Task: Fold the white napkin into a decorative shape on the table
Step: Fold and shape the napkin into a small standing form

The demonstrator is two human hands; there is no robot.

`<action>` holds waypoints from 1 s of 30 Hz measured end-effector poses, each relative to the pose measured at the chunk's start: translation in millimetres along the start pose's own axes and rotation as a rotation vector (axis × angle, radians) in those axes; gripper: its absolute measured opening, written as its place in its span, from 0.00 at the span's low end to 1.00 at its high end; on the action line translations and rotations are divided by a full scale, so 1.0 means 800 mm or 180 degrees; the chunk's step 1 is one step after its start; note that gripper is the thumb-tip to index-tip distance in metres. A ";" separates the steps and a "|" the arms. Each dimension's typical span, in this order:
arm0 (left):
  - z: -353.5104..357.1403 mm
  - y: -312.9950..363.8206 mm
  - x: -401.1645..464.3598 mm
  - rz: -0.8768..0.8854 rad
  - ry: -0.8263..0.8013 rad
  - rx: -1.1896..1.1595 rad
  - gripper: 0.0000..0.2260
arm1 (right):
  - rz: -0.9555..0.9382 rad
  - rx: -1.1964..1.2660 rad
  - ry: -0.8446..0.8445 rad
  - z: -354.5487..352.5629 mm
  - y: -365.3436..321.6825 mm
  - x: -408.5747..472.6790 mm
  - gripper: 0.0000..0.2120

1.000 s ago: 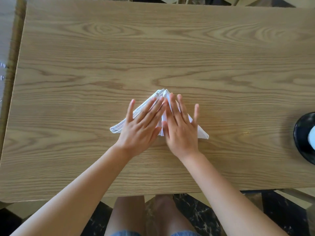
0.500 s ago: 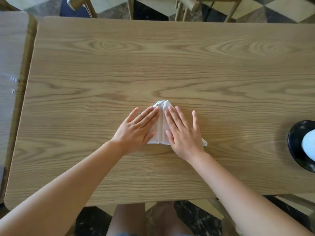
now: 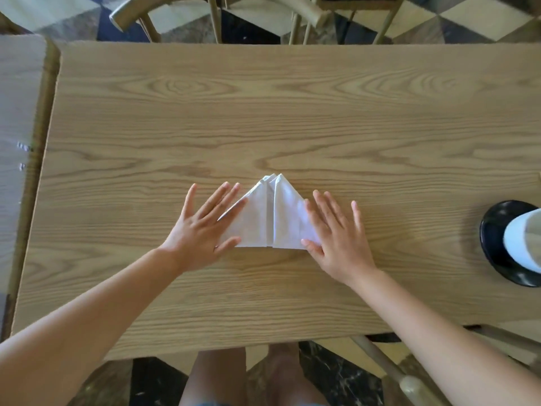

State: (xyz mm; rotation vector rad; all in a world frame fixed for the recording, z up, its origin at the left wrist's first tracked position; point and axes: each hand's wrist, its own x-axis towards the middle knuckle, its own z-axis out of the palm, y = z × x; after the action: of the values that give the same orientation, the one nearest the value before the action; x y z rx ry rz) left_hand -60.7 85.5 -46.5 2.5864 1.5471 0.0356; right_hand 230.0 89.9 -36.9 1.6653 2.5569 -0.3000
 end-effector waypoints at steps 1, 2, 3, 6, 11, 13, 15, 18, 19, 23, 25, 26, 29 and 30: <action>-0.008 0.015 0.000 -0.0286 0.0150 -0.0212 0.28 | 0.0315 0.0170 0.0129 -0.003 -0.003 -0.008 0.32; -0.019 0.034 0.003 -0.0610 0.0338 -0.0602 0.27 | 0.0601 0.0326 0.0284 -0.005 -0.006 -0.015 0.32; -0.031 0.051 0.010 -0.0963 0.0478 -0.1240 0.26 | 0.0822 0.0452 0.0442 -0.007 -0.009 -0.021 0.32; -0.063 0.078 0.053 -0.1926 0.0142 -0.3696 0.21 | 0.1316 0.0736 0.0611 -0.013 -0.015 -0.031 0.25; -0.070 0.050 0.105 -0.2116 -0.1374 -0.4762 0.24 | 0.1855 0.1017 0.0397 -0.018 -0.023 -0.028 0.15; -0.065 0.042 0.116 -0.2270 -0.1669 -0.4654 0.26 | 0.2051 0.1052 0.0189 -0.021 -0.023 -0.024 0.14; -0.065 0.037 0.124 -0.2401 -0.1828 -0.4645 0.25 | 0.2141 0.1083 -0.0047 -0.024 -0.022 -0.020 0.13; -0.068 0.032 0.130 -0.2503 -0.1993 -0.4673 0.25 | 0.2176 0.1588 -0.0098 -0.031 -0.020 -0.017 0.06; -0.069 0.031 0.132 -0.2542 -0.2022 -0.4713 0.26 | 0.2205 0.1912 -0.0059 -0.034 -0.018 -0.016 0.04; -0.071 0.026 0.136 -0.2738 -0.2115 -0.5086 0.30 | 0.2420 0.2921 0.0441 -0.045 -0.004 -0.010 0.02; -0.069 0.024 0.138 -0.2856 -0.2148 -0.5334 0.32 | 0.2605 0.3456 0.0765 -0.048 0.002 -0.002 0.02; -0.067 0.024 0.138 -0.2926 -0.2147 -0.5488 0.33 | 0.2691 0.3720 0.0907 -0.052 0.003 0.002 0.03; -0.061 0.018 0.138 -0.3049 -0.2208 -0.5931 0.37 | 0.2708 0.4319 0.1150 -0.067 0.001 0.014 0.03; -0.060 0.015 0.139 -0.3047 -0.2263 -0.6010 0.38 | 0.2611 0.4373 0.1167 -0.073 -0.003 0.017 0.04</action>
State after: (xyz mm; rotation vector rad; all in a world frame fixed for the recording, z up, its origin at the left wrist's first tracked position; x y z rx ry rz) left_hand -1.8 182.3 -2.6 0.2830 1.1191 0.2649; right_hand 224.8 113.2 18.2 3.1101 1.3764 -2.0674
